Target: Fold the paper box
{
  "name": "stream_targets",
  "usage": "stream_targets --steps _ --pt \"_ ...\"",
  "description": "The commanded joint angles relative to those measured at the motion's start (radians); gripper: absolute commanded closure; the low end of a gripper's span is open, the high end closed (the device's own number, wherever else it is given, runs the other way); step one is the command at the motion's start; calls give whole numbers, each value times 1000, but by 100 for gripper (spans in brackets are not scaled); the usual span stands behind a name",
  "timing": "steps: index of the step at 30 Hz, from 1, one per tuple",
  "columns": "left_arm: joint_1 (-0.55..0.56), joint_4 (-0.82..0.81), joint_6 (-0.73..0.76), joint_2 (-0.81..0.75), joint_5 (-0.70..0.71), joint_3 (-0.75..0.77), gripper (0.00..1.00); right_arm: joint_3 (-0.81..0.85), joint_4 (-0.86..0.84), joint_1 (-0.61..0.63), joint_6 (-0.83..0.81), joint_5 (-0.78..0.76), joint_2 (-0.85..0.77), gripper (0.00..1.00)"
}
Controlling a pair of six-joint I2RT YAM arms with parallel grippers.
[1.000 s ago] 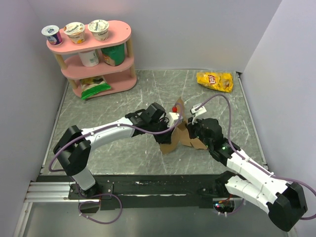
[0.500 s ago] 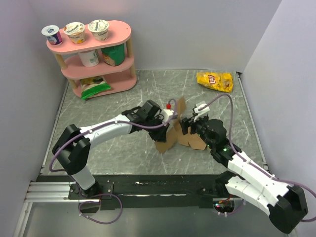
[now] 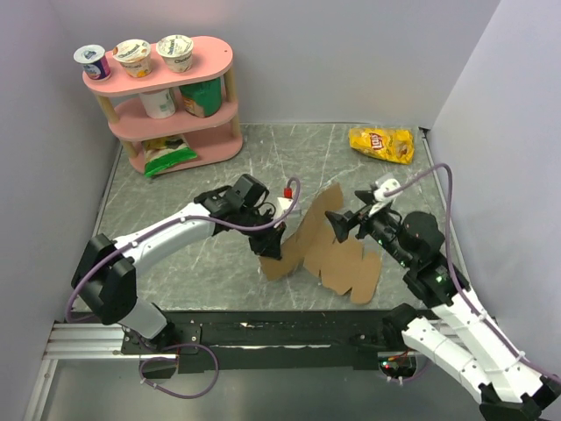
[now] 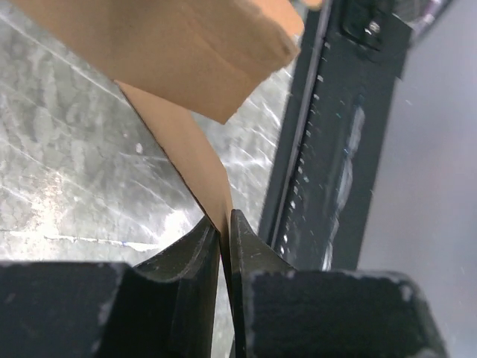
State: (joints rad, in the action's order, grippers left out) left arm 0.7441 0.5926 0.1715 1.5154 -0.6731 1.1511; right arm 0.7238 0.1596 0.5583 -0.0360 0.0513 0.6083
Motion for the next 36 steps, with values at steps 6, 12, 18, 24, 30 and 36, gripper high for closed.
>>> stream_targets --steps 6,12,18,24,30,36 --pt "-98 344 201 2 -178 237 83 170 5 -58 -385 513 226 0" --pt "-111 411 221 8 -184 302 83 421 217 -184 -522 806 384 1" --pt "-126 406 227 -29 -183 295 83 503 416 -201 -643 854 531 1" --pt "-146 392 227 -44 -181 286 84 383 333 -201 -619 921 513 2" --pt "-155 389 229 -44 -181 288 84 237 193 -204 -567 863 482 2" --pt "-157 375 226 -54 -177 279 85 169 58 -201 -521 812 512 18"
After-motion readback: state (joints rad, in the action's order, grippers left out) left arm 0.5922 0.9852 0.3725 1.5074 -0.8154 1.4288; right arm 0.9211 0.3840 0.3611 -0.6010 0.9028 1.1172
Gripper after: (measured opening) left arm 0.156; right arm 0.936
